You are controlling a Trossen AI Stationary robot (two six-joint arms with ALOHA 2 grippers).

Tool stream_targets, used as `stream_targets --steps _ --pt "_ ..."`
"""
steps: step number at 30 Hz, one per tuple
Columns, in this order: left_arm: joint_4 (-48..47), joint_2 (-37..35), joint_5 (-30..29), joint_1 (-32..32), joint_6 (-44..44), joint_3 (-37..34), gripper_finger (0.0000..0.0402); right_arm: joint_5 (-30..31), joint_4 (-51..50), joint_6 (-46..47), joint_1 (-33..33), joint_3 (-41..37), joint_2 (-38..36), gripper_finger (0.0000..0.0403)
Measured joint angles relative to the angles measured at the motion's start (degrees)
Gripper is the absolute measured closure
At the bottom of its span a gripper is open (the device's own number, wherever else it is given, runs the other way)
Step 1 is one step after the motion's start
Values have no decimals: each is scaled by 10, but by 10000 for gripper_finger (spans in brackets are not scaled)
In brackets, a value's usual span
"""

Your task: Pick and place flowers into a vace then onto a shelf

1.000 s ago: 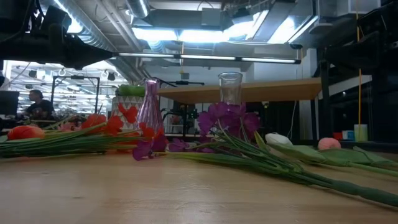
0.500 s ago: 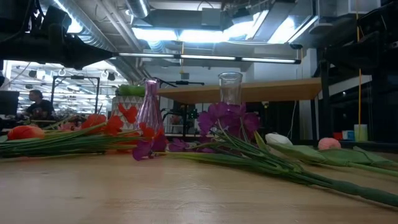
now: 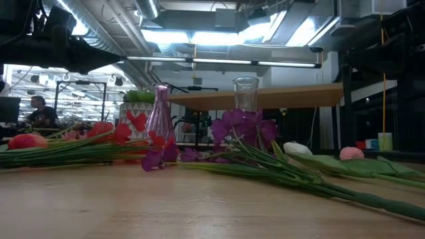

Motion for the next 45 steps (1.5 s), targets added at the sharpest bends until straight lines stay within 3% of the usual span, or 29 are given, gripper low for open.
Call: stream_targets --steps 21,28,45 --pt "0 0 -1 0 29 0 398 0 0 -1 0 0 0 377" --pt "0 0 -1 0 29 0 398 1 0 60 0 0 0 377" --pt "0 0 -1 0 29 0 398 1 -1 60 0 0 0 377"
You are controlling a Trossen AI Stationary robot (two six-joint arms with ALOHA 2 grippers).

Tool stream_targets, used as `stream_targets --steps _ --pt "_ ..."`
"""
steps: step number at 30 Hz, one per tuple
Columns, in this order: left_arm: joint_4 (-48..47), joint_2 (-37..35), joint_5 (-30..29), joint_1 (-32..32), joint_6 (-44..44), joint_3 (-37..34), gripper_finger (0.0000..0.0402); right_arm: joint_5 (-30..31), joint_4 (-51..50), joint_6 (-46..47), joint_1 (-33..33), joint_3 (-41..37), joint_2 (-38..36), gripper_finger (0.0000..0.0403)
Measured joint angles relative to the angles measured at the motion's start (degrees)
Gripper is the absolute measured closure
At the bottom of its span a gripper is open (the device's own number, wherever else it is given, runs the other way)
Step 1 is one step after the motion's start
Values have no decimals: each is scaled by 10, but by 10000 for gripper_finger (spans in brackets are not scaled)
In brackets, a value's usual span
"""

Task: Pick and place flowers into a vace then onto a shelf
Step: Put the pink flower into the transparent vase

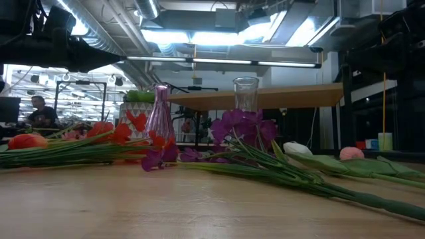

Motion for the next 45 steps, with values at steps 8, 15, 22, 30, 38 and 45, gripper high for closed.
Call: stream_targets --steps 8,15,22,30,38,45 --pt "0 0 0 0 0 0 398 -2 -1 25 0 0 0 398" --pt "0 0 0 0 0 0 398 -4 -1 13 2 0 1 399" --pt "0 0 0 0 0 0 398 -25 3 15 2 0 1 401" --pt "0 0 0 0 0 0 398 -45 5 -3 13 0 2 401" --pt "0 0 0 0 0 0 398 -45 6 -2 13 0 1 392" --pt "1 0 0 0 0 0 398 -45 6 -1 13 0 1 390"
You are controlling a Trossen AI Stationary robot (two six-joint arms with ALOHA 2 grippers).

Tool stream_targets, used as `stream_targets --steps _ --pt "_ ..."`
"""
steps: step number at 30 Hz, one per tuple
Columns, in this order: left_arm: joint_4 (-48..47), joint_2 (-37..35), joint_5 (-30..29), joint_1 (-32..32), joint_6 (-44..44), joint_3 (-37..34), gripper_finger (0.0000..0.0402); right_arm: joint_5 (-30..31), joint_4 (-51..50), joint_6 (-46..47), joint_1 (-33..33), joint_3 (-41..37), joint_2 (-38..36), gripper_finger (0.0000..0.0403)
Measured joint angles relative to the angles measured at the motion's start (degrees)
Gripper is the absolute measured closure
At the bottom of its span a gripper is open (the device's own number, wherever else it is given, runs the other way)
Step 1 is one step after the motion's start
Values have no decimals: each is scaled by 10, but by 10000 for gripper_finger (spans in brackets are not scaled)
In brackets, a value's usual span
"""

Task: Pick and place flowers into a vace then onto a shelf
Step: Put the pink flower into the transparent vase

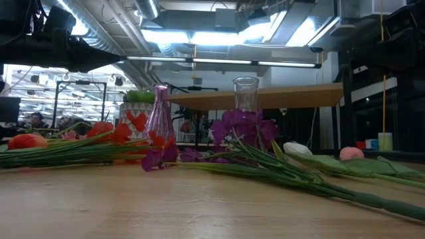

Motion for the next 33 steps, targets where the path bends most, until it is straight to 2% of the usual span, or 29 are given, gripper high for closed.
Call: stream_targets --steps 6,11,16,18,22,28,33 --pt "0 0 0 0 -24 0 398 44 -7 17 0 0 0 399" --pt "0 0 0 0 -54 0 398 45 -1 30 0 0 0 401" --pt "11 0 0 0 -34 0 398 45 -14 32 0 11 1 401" --pt "22 0 24 0 -21 6 398 45 -18 31 0 28 4 401" --pt "22 1 123 -1 -24 16 398 55 -48 16 0 68 28 401" --pt "3 22 140 0 -63 25 398 117 -93 15 0 110 96 401" --pt "13 85 163 0 -68 25 400 116 -40 -15 0 125 148 401"
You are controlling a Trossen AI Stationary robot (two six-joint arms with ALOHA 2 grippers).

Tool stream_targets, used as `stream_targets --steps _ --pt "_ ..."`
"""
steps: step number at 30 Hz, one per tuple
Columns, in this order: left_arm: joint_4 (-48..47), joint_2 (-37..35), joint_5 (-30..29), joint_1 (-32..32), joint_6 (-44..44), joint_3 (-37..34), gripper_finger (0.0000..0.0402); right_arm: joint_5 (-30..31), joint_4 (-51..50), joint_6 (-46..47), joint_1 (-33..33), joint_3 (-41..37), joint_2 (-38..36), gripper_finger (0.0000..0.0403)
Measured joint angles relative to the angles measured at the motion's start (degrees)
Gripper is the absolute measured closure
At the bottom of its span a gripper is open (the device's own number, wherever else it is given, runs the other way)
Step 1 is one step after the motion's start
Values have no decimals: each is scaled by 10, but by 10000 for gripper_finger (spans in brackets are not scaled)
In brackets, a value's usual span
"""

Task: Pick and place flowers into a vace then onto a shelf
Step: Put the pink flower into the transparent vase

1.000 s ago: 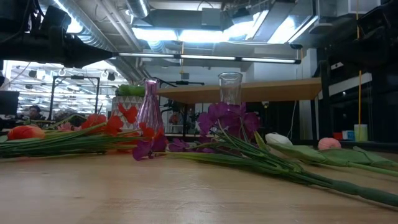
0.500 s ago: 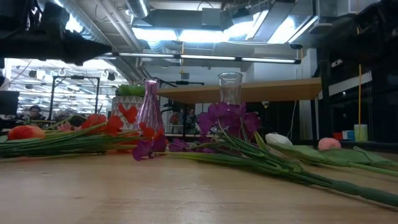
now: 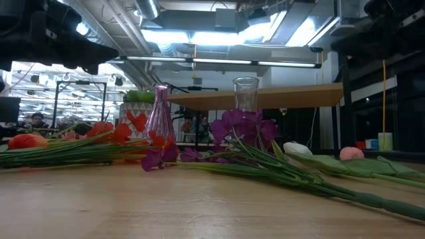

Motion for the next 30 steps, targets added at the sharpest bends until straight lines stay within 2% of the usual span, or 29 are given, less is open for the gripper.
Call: stream_targets --steps 4,11,14,19,23,30 --pt "41 58 8 -4 -3 7 400 -2 38 8 1 1 41 401" --pt "40 175 2 -59 3 91 400 -20 40 46 50 55 134 402" --pt "38 228 -38 -98 45 111 400 -18 32 44 84 93 177 402" --pt "39 295 -146 -144 54 140 400 49 4 73 141 130 241 402" --pt "48 323 -145 -172 42 144 400 98 6 132 187 132 285 402" --pt "84 336 -143 -212 109 145 400 199 24 233 268 132 348 402"
